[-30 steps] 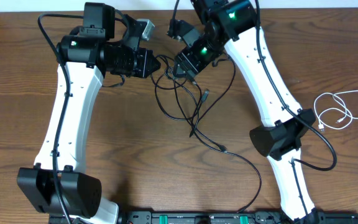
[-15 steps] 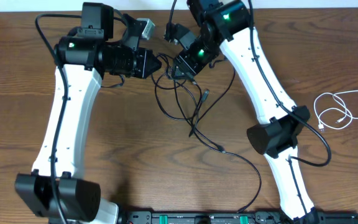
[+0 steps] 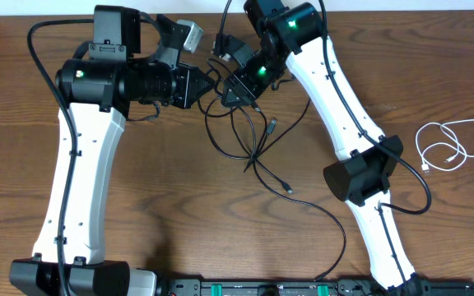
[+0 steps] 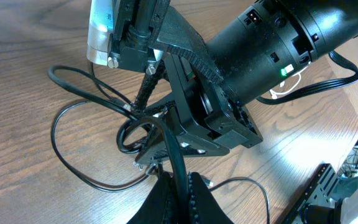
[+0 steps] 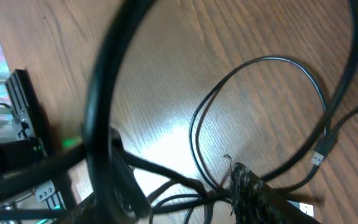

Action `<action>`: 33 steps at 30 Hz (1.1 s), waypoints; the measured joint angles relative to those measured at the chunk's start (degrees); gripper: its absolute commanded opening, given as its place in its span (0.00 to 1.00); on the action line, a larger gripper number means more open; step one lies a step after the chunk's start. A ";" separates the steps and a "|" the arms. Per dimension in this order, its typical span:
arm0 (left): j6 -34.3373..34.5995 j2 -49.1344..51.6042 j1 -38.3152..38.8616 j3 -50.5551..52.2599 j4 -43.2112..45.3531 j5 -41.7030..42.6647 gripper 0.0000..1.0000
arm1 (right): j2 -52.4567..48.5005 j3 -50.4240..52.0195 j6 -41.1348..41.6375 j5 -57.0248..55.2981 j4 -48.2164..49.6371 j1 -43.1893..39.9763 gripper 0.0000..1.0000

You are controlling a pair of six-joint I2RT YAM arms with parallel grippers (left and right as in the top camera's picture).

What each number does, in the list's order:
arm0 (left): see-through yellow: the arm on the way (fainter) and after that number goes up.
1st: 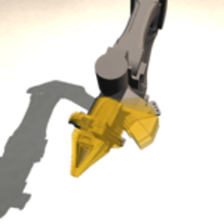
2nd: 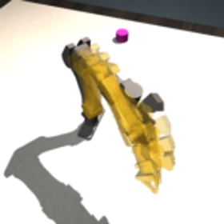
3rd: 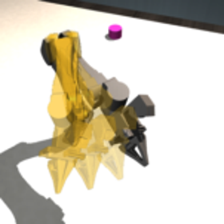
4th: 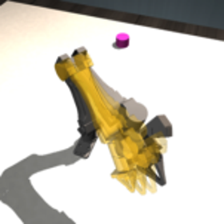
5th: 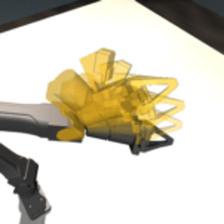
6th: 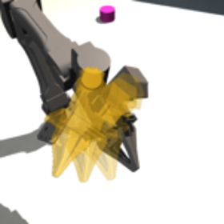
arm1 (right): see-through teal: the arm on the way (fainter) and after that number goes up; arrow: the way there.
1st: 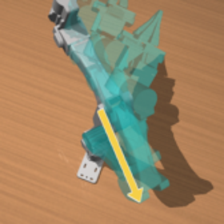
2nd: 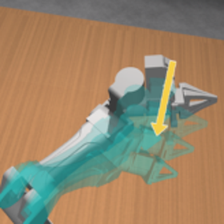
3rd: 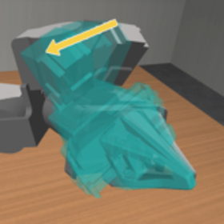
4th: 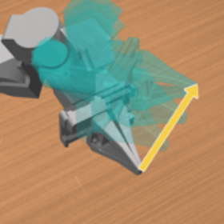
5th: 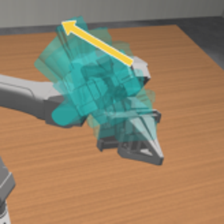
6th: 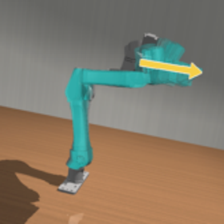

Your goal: Untangle cables

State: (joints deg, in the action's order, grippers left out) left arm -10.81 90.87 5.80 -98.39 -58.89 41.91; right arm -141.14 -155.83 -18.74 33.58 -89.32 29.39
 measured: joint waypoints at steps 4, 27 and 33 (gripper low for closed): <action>0.00 0.00 0.00 0.00 0.00 0.02 0.08 | 0.00 0.00 -0.55 1.40 0.04 0.00 0.47; -0.87 0.00 0.00 0.00 -0.20 -1.36 0.08 | 0.00 0.00 -0.31 1.33 0.48 0.70 0.02; -1.51 0.00 0.00 0.00 -0.44 -3.30 0.07 | 0.00 0.00 1.57 0.33 0.68 -1.66 0.02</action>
State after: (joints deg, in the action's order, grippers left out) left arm -12.32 90.87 5.80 -98.39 -59.33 38.61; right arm -141.14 -155.83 -17.17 33.91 -88.64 27.73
